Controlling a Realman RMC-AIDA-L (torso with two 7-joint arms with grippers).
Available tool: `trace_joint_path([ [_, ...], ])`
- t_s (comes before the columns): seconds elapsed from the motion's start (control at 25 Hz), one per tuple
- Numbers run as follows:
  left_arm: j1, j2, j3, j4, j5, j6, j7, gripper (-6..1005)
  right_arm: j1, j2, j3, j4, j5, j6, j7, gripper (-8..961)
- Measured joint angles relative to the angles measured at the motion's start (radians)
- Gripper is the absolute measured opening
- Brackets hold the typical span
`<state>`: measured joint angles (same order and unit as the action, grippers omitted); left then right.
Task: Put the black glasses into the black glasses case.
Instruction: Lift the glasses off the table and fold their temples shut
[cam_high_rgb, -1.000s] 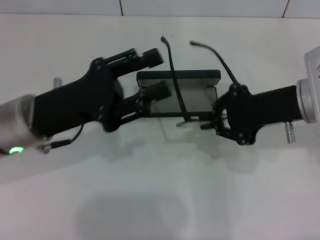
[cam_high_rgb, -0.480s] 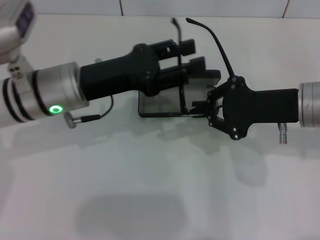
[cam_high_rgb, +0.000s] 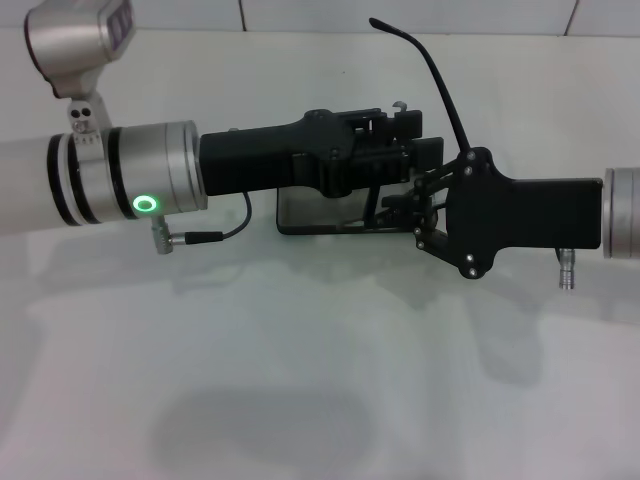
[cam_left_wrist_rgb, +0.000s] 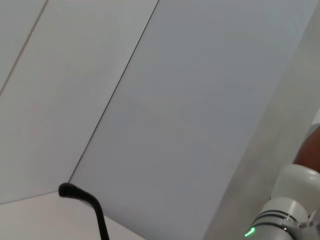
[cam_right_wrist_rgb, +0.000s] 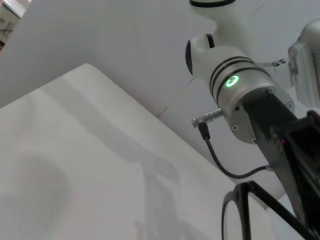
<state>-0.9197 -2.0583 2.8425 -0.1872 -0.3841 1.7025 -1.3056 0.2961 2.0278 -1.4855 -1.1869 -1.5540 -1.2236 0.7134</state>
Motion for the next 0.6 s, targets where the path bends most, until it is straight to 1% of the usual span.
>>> trace_joint_path([
  [0.16,-0.006,0.004,0.000,0.006,-0.019,0.014,-0.021,588,-0.011,-0.001,0.000,0.017,0.032,0.001,-0.065,125],
  [0.4,0.005,0.012,-0.001,0.005,-0.052,0.046,-0.024,588,-0.012,-0.002,0.007,0.041,0.051,0.001,-0.109,126],
  [0.6,0.003,0.009,-0.002,0.004,-0.050,0.048,-0.042,589,-0.012,-0.004,0.013,0.087,0.138,-0.001,-0.198,128],
])
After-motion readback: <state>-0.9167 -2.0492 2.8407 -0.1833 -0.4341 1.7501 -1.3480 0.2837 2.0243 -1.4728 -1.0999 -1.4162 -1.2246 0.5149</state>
